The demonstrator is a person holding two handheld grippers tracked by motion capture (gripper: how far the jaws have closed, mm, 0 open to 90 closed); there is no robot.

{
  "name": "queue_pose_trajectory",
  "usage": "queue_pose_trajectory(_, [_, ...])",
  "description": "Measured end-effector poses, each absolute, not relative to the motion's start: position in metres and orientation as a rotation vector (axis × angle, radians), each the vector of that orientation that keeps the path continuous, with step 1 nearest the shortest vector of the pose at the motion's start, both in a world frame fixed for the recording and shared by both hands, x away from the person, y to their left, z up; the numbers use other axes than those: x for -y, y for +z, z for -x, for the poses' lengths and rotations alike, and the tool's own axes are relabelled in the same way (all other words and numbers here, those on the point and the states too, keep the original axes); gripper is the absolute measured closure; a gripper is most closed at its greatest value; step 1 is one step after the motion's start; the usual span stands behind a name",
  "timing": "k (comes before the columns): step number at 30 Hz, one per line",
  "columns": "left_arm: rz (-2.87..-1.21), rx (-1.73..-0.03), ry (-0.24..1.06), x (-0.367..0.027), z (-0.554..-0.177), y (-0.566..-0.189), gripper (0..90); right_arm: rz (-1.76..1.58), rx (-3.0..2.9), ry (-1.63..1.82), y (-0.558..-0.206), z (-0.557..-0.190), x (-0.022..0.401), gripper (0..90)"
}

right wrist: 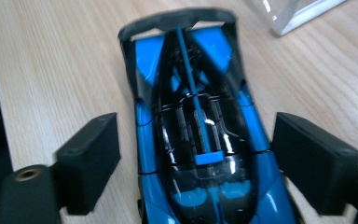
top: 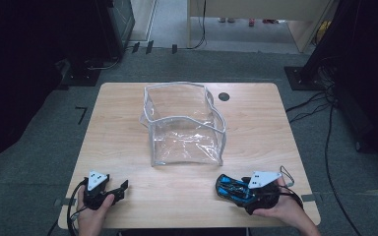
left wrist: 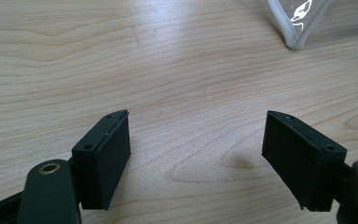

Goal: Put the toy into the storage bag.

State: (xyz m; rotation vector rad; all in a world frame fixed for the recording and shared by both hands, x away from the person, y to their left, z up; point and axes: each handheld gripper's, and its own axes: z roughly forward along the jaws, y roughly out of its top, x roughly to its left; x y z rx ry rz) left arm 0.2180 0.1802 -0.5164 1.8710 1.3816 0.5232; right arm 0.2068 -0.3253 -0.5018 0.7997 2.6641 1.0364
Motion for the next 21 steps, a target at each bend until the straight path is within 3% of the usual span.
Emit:
queue_pose_trajectory(5, [-1.877,-1.379,0.527,-0.1793,-0.218,-0.5165,24.0,-0.792,-2.66,0.99,-0.5023,-0.2084,0.3239,22.6])
queue_pose_trajectory(12, [-1.88,-1.378,0.526,-0.1789,-0.2184,-0.5167,24.1,-0.777,-2.694,0.924,-0.5088,-0.2114,0.3206,19.1])
queue_pose_trajectory(21, [-1.887,-1.377,0.531,-0.1783,-0.2183,-0.5168,24.2,-0.759,-2.71,0.975,-0.5107,-0.2144,0.3253,24.0])
